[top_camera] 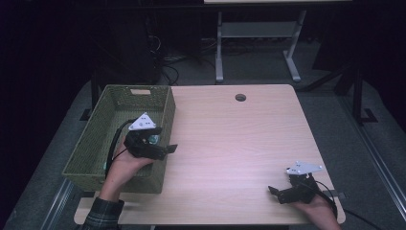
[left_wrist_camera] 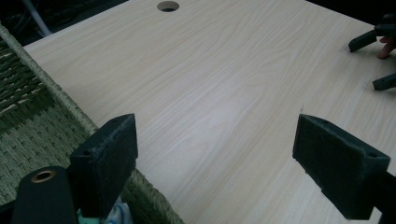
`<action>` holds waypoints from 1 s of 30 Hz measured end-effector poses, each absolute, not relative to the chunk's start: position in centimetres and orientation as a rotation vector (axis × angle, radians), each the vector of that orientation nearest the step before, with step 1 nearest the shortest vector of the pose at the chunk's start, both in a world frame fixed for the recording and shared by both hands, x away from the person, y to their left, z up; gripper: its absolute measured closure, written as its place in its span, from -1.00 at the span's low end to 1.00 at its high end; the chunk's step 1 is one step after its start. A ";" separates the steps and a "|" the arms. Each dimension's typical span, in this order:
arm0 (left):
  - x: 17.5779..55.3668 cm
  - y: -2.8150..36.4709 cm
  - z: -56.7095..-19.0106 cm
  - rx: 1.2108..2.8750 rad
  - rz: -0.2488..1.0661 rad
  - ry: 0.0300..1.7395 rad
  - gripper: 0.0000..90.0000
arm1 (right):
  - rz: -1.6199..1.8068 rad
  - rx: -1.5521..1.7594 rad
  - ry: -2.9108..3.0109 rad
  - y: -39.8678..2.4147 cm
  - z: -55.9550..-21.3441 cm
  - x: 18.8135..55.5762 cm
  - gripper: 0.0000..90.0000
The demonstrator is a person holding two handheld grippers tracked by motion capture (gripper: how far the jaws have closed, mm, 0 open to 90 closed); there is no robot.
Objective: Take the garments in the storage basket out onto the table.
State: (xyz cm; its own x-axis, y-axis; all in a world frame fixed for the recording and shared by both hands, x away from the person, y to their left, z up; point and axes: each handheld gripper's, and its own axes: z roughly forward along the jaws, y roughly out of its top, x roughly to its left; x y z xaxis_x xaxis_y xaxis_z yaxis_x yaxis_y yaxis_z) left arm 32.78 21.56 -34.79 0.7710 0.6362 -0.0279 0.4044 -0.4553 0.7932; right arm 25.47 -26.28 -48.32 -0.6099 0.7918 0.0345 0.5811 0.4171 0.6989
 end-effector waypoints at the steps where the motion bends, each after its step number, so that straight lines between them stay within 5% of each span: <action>1: 32.8 21.6 -34.8 2.101 0.345 0.778 -0.70 | 0.992 1.190 2.375 -26.3 -48.3 25.5 -1.00; 30: 33.1 28.0 -35.4 2.091 0.438 0.827 -0.69 | 0.992 1.190 2.376 -26.3 -48.3 25.5 -1.00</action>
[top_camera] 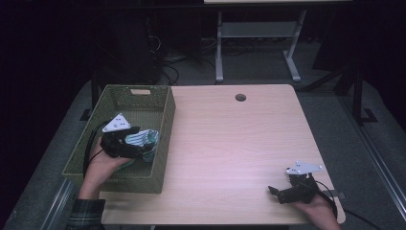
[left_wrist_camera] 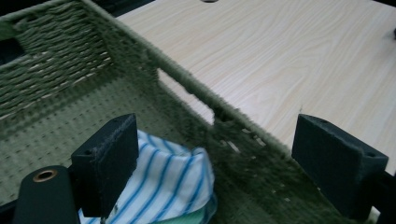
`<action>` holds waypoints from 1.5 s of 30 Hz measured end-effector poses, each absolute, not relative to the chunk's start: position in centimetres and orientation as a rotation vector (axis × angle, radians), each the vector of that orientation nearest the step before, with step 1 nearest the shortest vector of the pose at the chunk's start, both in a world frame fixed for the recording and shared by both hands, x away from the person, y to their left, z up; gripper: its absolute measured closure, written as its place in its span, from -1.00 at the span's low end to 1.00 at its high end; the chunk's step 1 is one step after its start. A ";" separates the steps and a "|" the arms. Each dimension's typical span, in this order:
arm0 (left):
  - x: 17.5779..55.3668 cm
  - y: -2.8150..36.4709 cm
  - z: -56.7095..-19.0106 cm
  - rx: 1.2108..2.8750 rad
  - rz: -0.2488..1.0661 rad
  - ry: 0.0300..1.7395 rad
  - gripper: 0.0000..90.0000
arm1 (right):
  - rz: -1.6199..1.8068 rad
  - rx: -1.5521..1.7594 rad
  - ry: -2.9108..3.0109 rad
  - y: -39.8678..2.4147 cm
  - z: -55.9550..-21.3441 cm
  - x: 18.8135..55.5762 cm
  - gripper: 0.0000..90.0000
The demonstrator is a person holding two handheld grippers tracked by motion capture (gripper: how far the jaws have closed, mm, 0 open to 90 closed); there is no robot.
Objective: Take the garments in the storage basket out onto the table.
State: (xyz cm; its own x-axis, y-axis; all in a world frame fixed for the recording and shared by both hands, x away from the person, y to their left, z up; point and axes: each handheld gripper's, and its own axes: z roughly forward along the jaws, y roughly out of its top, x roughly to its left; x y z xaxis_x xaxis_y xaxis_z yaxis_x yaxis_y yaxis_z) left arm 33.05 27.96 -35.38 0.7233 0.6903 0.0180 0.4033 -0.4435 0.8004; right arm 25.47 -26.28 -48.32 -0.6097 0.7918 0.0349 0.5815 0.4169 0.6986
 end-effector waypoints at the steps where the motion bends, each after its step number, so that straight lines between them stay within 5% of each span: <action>1: 33.1 28.1 -35.4 2.085 0.439 0.834 -0.69 | 0.992 1.190 2.376 -26.3 -48.3 25.5 -1.00; 20: 33.9 31.0 -36.6 2.192 0.497 0.844 -0.69 | 0.992 1.191 2.375 -26.3 -48.3 25.5 -1.00; 45: 35.2 32.1 -40.0 2.416 0.371 0.962 -0.68 | 0.992 1.191 2.374 -26.3 -48.3 25.5 -1.00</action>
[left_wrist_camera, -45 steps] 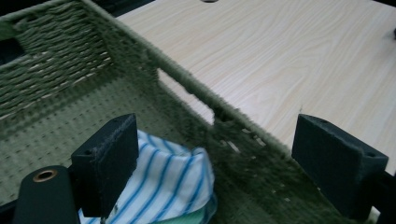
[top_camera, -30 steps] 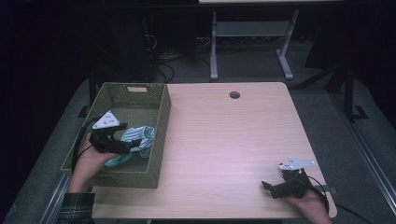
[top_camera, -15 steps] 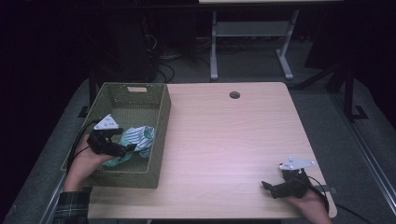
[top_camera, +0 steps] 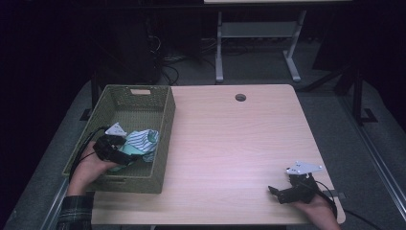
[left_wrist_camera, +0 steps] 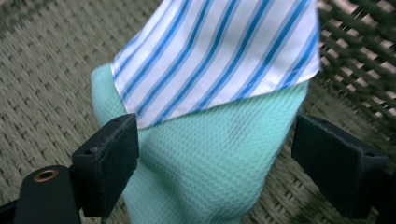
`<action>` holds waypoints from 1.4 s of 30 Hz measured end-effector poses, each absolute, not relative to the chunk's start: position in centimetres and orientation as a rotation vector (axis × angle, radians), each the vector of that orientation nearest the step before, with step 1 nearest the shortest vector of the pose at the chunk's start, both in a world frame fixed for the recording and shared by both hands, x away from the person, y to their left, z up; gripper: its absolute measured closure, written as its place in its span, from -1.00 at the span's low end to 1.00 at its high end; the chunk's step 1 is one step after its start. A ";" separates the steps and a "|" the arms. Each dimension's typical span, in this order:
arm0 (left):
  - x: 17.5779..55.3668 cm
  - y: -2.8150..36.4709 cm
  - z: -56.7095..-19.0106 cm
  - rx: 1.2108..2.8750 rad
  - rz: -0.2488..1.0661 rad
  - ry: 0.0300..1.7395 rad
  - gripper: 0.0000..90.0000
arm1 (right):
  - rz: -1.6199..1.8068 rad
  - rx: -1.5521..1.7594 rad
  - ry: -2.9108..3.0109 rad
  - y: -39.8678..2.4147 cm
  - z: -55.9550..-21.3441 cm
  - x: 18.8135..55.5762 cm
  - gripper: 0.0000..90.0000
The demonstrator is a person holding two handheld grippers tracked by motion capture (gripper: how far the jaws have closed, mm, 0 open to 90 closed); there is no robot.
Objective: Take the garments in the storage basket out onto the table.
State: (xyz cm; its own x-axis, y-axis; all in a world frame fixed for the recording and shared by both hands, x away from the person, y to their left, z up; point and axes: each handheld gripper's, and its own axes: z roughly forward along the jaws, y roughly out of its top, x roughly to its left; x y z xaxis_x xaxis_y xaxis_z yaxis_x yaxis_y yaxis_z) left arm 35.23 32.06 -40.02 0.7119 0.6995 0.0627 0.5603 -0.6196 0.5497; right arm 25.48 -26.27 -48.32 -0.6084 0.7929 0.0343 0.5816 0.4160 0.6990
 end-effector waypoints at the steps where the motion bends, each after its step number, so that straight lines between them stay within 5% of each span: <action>1: 35.3 32.0 -40.1 2.425 0.373 0.967 -0.68 | 0.991 1.191 2.373 -26.3 -48.3 25.5 -1.00; 10: 35.4 31.7 -40.5 2.461 0.384 1.004 -0.49 | 0.991 1.191 2.373 -26.3 -48.3 25.5 -1.00; 23: 35.2 32.7 -39.5 2.326 0.305 0.992 0.55 | 0.991 1.191 2.373 -26.3 -48.3 25.5 -1.00; 27: 35.2 32.8 -39.3 2.314 0.311 0.997 0.71 | 0.991 1.190 2.373 -26.3 -48.3 25.5 -1.00; 42: 34.5 34.6 -37.1 2.045 0.424 1.024 0.81 | 0.991 1.191 2.373 -26.3 -48.3 25.5 -1.00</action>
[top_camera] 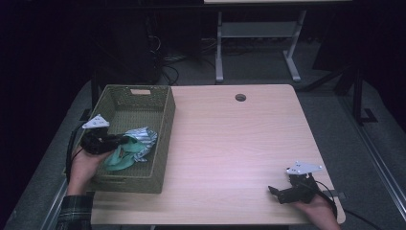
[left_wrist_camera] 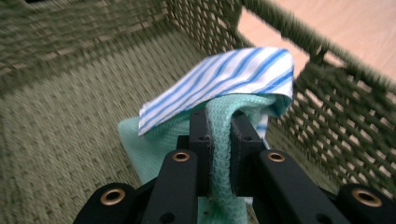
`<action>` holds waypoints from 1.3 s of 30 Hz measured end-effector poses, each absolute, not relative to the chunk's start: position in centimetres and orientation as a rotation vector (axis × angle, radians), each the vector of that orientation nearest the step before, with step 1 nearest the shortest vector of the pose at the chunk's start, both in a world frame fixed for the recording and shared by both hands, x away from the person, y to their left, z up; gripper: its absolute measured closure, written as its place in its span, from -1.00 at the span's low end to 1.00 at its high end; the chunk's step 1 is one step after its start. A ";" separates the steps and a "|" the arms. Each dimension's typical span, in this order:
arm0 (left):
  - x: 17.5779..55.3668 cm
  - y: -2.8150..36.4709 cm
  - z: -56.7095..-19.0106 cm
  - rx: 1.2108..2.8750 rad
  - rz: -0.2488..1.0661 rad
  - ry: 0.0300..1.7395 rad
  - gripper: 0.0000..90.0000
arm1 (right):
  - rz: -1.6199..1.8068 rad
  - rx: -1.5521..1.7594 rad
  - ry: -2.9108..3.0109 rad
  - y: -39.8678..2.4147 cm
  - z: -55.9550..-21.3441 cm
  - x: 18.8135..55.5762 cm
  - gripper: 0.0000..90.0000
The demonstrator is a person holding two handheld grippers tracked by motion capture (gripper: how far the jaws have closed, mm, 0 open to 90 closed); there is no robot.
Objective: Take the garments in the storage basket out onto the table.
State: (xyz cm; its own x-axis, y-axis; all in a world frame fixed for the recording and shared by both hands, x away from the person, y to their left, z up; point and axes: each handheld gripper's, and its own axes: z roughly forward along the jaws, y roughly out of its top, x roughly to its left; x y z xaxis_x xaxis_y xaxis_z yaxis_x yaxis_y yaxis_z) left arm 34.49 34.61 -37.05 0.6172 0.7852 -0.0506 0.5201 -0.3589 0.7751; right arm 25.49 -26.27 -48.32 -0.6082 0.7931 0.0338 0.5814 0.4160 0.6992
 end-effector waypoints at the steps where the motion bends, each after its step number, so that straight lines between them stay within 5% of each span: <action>1: 34.4 34.8 -36.8 2.024 0.436 1.032 0.81 | 0.991 1.191 2.373 -26.3 -48.3 25.5 -1.00; 15: 33.2 35.0 -32.7 1.783 0.498 0.997 0.81 | 0.992 1.195 2.371 -26.3 -48.3 25.5 -1.00; 39: 33.3 33.1 -27.1 1.752 0.469 0.916 0.82 | 0.992 1.195 2.370 -26.2 -48.3 25.5 -1.00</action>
State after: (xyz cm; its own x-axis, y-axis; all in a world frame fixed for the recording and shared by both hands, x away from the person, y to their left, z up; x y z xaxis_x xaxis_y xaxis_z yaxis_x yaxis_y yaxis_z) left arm 33.29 33.13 -27.06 0.6293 0.7684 -0.1160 0.3551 -0.1516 0.9225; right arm 25.51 -26.25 -48.33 -0.6058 0.7948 0.0352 0.5828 0.4133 0.6997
